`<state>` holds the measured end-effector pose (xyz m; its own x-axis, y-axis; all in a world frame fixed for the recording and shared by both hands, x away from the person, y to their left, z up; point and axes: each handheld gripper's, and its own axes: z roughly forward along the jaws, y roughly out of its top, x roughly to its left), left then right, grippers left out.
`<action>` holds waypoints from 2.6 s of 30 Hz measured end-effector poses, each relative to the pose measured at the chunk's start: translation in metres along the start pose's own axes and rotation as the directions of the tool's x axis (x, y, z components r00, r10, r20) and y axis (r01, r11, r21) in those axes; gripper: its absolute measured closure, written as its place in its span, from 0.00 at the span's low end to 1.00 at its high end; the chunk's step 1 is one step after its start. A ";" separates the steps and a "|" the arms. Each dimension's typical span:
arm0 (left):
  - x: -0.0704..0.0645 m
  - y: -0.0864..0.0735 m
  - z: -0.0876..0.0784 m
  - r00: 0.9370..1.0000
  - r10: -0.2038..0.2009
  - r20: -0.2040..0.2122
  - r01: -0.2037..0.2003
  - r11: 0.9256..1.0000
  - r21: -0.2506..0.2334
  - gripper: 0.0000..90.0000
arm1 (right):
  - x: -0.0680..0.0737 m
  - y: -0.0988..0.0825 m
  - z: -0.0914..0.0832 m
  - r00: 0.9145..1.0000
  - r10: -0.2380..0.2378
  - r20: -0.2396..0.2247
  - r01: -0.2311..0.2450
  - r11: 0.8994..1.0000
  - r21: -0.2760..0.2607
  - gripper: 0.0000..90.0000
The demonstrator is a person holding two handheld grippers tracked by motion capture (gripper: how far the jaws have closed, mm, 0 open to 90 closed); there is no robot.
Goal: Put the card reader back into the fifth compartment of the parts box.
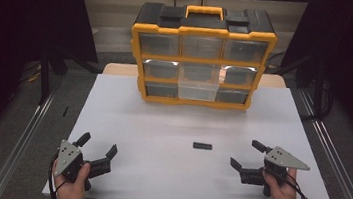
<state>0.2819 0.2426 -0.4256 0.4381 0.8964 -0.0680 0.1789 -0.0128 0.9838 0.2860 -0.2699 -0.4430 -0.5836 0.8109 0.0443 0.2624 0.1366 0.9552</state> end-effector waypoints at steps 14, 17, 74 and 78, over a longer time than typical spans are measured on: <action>0.000 -0.001 0.003 1.000 0.003 0.017 -0.003 1.000 0.002 0.01 | 0.001 0.009 0.021 1.000 -0.013 -0.016 0.013 1.000 -0.003 0.04; 0.000 -0.001 0.003 1.000 0.000 0.022 0.000 1.000 -0.001 0.01 | 0.002 0.012 0.023 1.000 -0.021 -0.004 0.021 1.000 -0.011 0.03; 0.000 0.000 0.005 0.999 0.010 0.034 -0.010 1.000 0.002 0.01 | -0.001 0.062 0.102 0.989 0.004 -0.145 0.045 0.944 0.328 0.06; 0.000 0.000 0.005 0.999 0.010 0.033 -0.010 1.000 0.002 0.01 | 0.000 0.062 0.107 0.982 0.018 -0.188 0.054 0.928 0.370 0.07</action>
<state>0.2860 0.2408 -0.4263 0.4690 0.8809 -0.0637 0.1761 -0.0226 0.9841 0.3842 -0.2007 -0.4152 -0.7128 0.6918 0.1155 0.4961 0.3809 0.7802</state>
